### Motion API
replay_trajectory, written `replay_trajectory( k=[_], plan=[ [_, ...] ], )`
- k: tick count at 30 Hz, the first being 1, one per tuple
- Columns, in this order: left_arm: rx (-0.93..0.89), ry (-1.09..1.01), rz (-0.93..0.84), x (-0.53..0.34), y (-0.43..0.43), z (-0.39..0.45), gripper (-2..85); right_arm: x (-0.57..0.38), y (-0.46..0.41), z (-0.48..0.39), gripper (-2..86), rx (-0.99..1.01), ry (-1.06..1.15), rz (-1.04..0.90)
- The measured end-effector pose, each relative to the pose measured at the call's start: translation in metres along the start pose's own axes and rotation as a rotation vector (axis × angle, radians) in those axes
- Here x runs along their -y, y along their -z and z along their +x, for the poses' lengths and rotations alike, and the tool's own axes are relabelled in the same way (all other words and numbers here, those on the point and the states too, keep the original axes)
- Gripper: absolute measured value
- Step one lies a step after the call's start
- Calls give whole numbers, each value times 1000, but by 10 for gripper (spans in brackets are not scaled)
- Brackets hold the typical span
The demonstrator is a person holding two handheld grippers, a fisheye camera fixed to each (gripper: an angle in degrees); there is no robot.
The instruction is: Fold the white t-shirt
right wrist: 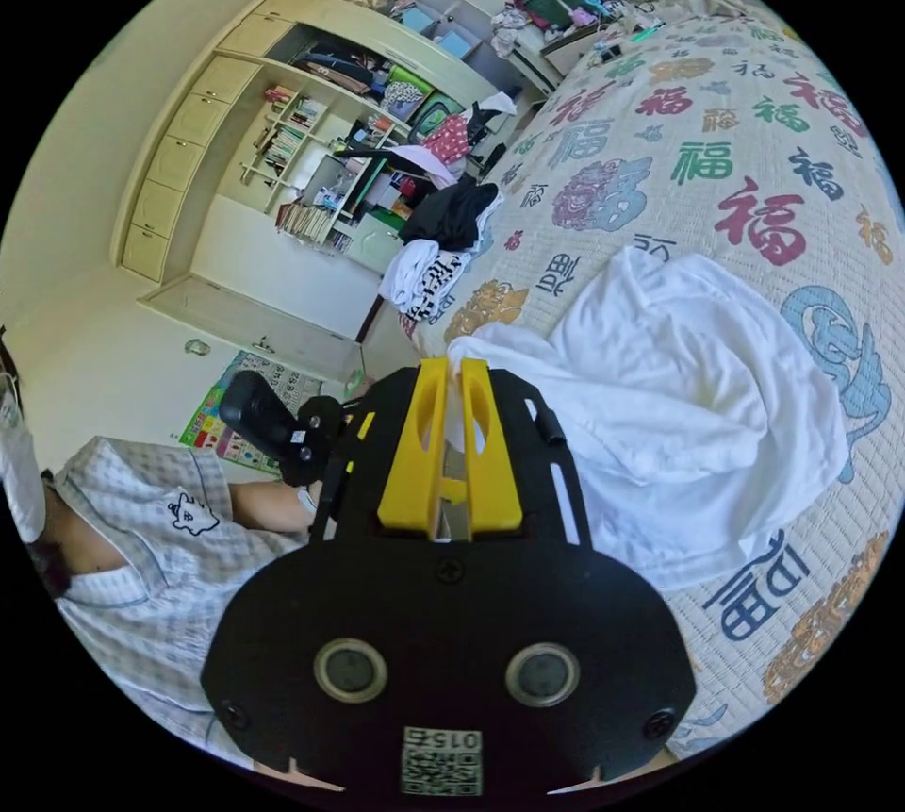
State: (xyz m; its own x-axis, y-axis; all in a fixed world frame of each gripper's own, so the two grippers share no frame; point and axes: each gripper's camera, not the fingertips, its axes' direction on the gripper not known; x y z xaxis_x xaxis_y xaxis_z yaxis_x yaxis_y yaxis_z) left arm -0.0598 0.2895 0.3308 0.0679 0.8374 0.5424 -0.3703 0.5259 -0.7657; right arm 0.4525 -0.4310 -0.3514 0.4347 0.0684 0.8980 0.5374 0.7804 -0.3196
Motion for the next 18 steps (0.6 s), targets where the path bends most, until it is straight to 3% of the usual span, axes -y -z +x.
replay_trajectory(
  k=[6,12,15,18],
  plan=[
    [38,162,73,-7,-3,-11,9,8,2,-13,60,36,91,-87],
    [-56,267,130,-20,35,-48,-2,-50,48,-26,102,-278,175,-48],
    [-113,286,132,-24,46,-55,-3,-70,34,-38,142,-432,174,-103],
    [-139,288,129,-26,53,-54,-3,-72,9,-55,127,-493,233,-139]
  ],
)
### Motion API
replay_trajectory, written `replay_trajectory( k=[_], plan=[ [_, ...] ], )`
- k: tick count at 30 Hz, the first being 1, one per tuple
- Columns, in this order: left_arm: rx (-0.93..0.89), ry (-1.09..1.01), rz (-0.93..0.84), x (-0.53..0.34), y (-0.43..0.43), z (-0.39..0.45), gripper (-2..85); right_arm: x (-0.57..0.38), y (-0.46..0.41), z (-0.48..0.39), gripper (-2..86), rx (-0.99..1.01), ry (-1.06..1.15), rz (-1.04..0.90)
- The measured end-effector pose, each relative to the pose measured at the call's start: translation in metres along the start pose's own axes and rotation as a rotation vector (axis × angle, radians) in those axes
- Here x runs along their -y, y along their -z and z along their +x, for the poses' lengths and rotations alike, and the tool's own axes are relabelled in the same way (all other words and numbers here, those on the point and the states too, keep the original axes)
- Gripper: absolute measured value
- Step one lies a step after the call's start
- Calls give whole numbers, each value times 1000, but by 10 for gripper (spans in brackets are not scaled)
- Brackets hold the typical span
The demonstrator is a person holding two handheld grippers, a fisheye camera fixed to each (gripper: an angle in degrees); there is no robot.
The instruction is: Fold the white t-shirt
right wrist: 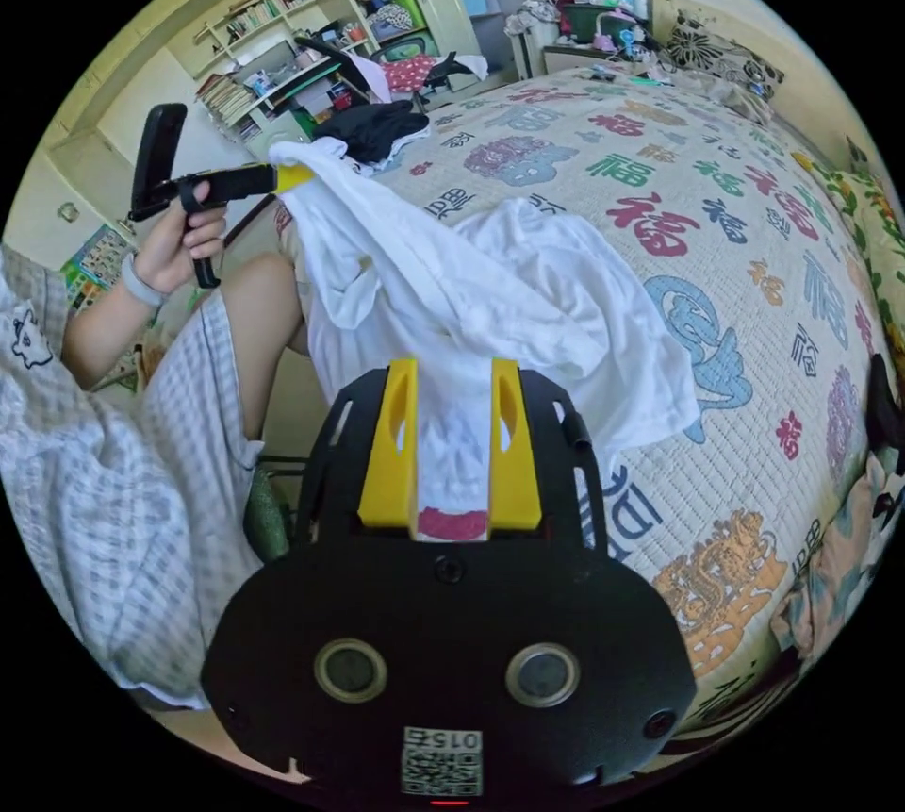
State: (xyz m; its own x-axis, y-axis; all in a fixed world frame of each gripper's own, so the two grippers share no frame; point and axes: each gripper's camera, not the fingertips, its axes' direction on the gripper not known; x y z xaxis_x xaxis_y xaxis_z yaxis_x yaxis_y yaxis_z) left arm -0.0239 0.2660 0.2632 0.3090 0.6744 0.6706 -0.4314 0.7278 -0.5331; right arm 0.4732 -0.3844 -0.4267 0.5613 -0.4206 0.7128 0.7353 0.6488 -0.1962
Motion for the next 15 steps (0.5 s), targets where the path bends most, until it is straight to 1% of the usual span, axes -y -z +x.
replay_trajectory(
  k=[4,5,7,9,12,15],
  plan=[
    [-23,15,-11,-3,7,7,-3,20,-13,-21,132,-122,3,-4],
    [-24,16,-9,-4,10,10,-3,22,-14,-23,110,-125,11,-3],
    [-9,16,-7,-5,17,14,-4,28,-10,-28,34,-171,0,-14],
    [0,12,-1,-6,25,19,-4,28,4,-25,10,-225,-73,5],
    [-5,-13,20,-5,39,30,-3,21,43,-24,0,-169,-118,69],
    [1,-33,33,-6,50,42,-4,6,82,-31,-5,-162,-152,153]
  ],
)
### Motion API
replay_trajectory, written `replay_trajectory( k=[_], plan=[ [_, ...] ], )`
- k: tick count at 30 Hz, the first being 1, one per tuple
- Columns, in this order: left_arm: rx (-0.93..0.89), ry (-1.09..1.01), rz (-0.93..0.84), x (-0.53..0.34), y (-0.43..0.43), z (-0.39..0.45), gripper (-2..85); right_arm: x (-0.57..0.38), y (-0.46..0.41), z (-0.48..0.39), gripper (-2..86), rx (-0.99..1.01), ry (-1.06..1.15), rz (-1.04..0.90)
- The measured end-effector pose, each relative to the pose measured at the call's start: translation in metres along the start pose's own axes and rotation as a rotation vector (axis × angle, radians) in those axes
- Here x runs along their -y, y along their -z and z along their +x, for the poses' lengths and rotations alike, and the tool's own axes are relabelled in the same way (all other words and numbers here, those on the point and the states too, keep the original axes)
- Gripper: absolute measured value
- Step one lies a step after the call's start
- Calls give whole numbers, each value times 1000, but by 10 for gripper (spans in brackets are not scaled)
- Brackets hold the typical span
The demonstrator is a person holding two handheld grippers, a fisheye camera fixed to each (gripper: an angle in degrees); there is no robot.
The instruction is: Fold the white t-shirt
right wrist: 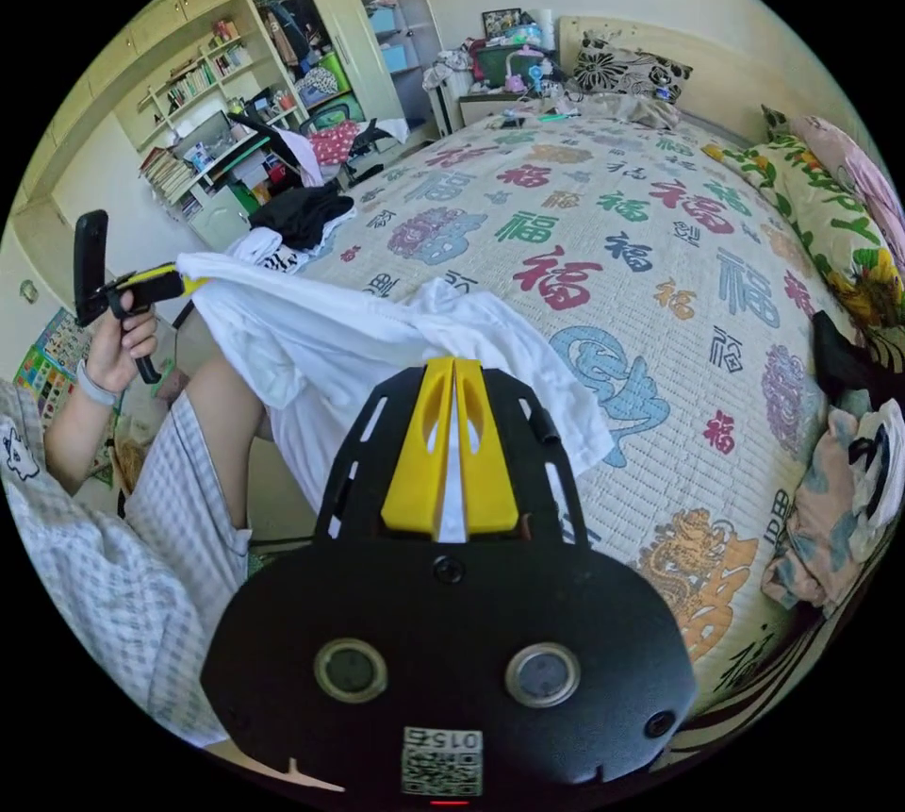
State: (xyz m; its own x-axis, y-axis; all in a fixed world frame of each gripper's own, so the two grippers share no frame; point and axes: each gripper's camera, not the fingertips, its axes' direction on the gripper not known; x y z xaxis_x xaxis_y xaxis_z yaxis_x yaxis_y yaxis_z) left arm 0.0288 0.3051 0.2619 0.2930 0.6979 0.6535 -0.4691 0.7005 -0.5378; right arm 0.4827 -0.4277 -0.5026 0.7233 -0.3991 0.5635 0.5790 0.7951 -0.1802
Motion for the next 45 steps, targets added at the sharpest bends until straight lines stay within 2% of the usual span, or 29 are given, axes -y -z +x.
replay_trajectory(
  k=[4,8,14,20,22,28,32,35,39,41,45],
  plan=[
    [-28,-24,37,-1,17,18,-4,-20,59,-2,-6,26,-32,99],
    [-13,-69,39,0,33,39,-4,-33,85,-14,-7,18,-15,92],
    [28,-225,164,19,100,84,-3,-56,206,-41,-7,8,-10,359],
    [87,-506,382,61,200,159,-3,-71,385,-98,-8,-100,118,689],
    [63,-569,450,71,228,178,-3,-81,447,-131,-8,-202,189,797],
    [48,-733,646,98,293,220,-4,-98,546,-191,-8,-483,309,947],
    [75,-759,676,136,289,224,-4,-85,563,-194,-8,-625,313,954],
    [56,-713,612,178,253,204,-4,-55,545,-168,-8,-705,268,896],
    [27,-612,447,241,174,159,-4,9,486,-75,-8,-665,168,703],
    [43,-539,311,288,100,124,-3,42,451,-17,-7,-606,113,601],
    [138,-426,156,357,-32,70,-2,131,342,145,-1,-457,-71,352]
  ],
)
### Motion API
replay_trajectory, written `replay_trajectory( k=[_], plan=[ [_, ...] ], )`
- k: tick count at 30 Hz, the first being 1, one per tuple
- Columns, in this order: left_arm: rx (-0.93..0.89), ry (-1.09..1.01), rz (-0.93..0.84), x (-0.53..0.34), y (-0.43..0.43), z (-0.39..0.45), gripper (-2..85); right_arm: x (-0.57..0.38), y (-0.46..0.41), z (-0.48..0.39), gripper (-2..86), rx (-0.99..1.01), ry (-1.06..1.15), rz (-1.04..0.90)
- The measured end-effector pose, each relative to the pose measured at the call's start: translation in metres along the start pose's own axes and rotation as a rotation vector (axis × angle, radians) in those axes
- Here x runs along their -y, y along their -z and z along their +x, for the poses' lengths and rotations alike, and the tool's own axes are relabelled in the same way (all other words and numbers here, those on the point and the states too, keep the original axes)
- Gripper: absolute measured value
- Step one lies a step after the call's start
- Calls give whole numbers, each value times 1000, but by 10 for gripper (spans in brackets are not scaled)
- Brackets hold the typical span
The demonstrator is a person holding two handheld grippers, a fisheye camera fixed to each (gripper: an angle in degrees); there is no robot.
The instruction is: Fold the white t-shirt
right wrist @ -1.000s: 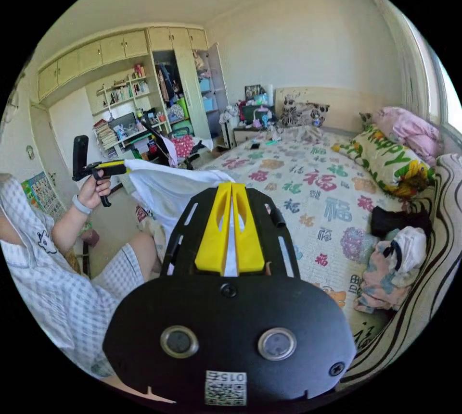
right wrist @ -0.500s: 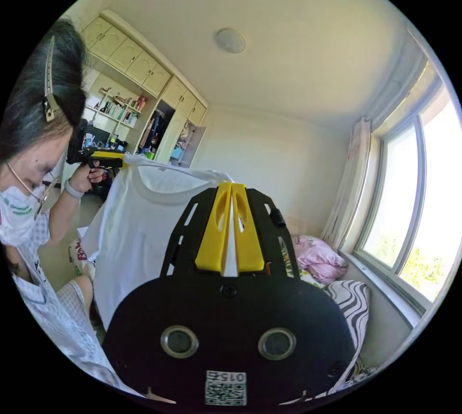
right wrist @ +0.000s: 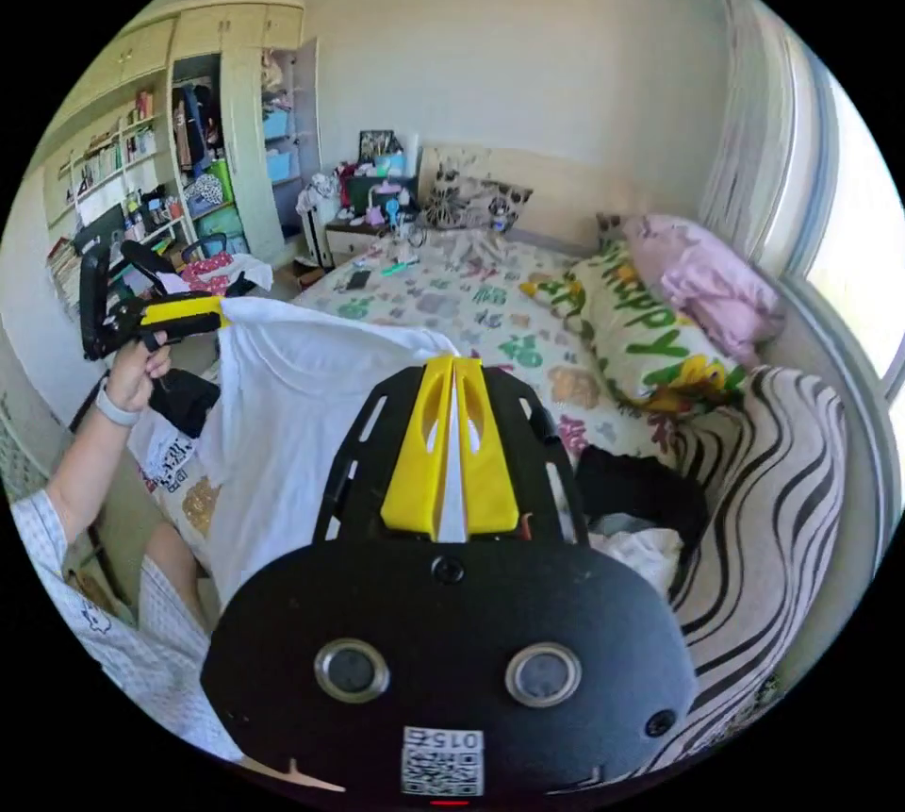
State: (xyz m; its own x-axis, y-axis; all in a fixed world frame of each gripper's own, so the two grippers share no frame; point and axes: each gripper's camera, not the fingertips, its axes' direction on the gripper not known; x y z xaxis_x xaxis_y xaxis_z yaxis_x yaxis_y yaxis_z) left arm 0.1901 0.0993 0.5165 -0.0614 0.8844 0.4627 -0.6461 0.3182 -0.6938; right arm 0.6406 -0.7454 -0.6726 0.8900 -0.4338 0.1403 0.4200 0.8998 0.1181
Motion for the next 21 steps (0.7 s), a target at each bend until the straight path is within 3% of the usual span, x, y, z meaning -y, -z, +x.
replay_trajectory(
  k=[4,8,12,16,21],
  plan=[
    [16,207,-219,-43,-125,-58,1,-32,-173,63,17,350,-148,-321],
    [-75,283,-375,-161,-146,-78,12,-144,-217,67,48,383,-93,-448],
    [-204,531,-500,-270,-127,-95,56,-302,-260,80,91,445,-244,-763],
    [-306,750,-573,-334,-113,-96,81,-385,-289,94,81,577,-486,-797],
    [-463,727,-677,-332,-168,-92,38,-390,-333,105,11,615,-499,-802]
  ],
)
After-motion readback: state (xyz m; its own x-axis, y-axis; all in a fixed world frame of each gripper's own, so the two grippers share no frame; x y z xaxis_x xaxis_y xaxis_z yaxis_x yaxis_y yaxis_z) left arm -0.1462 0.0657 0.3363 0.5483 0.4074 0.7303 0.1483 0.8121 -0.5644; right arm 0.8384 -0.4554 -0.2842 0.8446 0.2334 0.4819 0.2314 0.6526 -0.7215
